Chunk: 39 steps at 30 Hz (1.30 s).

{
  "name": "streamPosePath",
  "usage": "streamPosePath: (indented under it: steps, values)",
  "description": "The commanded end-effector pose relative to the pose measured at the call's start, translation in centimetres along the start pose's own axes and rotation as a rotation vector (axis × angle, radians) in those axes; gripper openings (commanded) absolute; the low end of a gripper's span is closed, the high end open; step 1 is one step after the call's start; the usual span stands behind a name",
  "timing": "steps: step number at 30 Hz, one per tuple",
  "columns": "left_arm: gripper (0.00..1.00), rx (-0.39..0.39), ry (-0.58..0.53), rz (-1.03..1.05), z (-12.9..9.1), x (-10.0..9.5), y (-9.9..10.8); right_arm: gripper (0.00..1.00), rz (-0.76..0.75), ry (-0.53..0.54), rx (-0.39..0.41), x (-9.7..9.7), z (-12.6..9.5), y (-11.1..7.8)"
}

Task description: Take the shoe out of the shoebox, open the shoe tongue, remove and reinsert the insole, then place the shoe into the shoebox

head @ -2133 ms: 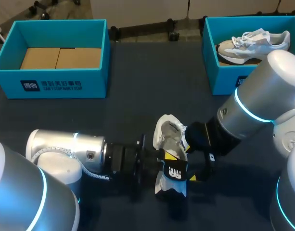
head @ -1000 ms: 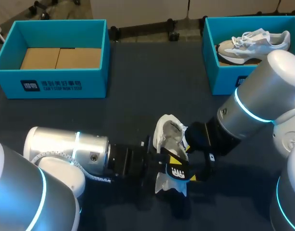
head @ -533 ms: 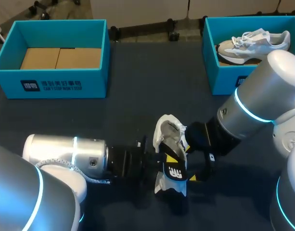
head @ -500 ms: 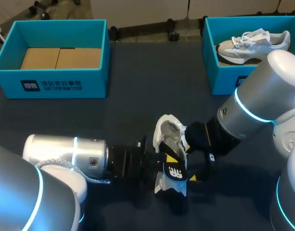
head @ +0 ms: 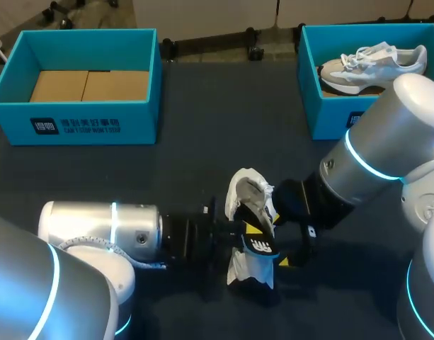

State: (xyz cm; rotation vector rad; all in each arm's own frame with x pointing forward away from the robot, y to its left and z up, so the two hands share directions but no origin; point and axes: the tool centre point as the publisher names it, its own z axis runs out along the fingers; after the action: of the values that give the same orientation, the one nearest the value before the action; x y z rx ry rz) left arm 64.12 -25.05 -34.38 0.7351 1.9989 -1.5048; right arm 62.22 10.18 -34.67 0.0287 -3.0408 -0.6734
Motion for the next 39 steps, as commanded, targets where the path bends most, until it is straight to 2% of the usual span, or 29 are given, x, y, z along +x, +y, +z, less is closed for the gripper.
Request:
streamPosePath:
  steps: [1,3,5,14,23,25,27,39]
  values:
    - [0.05,0.021,0.004,-0.018,-0.4,0.1,-0.6,1.0,0.001,-0.002,0.002,0.1,0.1,0.1]
    - [0.18,0.04,0.007,-0.033,-0.6,0.1,-1.0,1.0,0.001,-0.002,0.002,0.1,0.1,0.1]
    - [0.21,0.06,0.011,-0.05,-0.8,0.0,-1.4,1.0,0.001,-0.002,0.002,0.1,0.1,0.1]
    - [0.23,0.081,0.002,-0.012,-1.4,-0.1,-3.4,1.0,0.001,-0.002,0.002,0.1,0.1,0.1]
    - [0.2,0.094,0.023,0.031,-1.0,0.3,-4.0,1.0,0.001,-0.002,0.002,0.1,0.1,0.1]
    - [0.15,0.074,0.028,0.048,-0.6,0.4,-3.5,1.0,0.001,-0.002,0.002,0.1,0.1,0.1]
    - [0.0,0.076,0.031,0.05,-0.5,0.5,-3.2,1.0,0.001,-0.002,0.002,0.1,0.1,0.1]
    - [0.0,0.048,0.054,0.153,0.3,0.8,-1.4,1.0,0.001,-0.002,0.002,0.1,0.1,0.1]
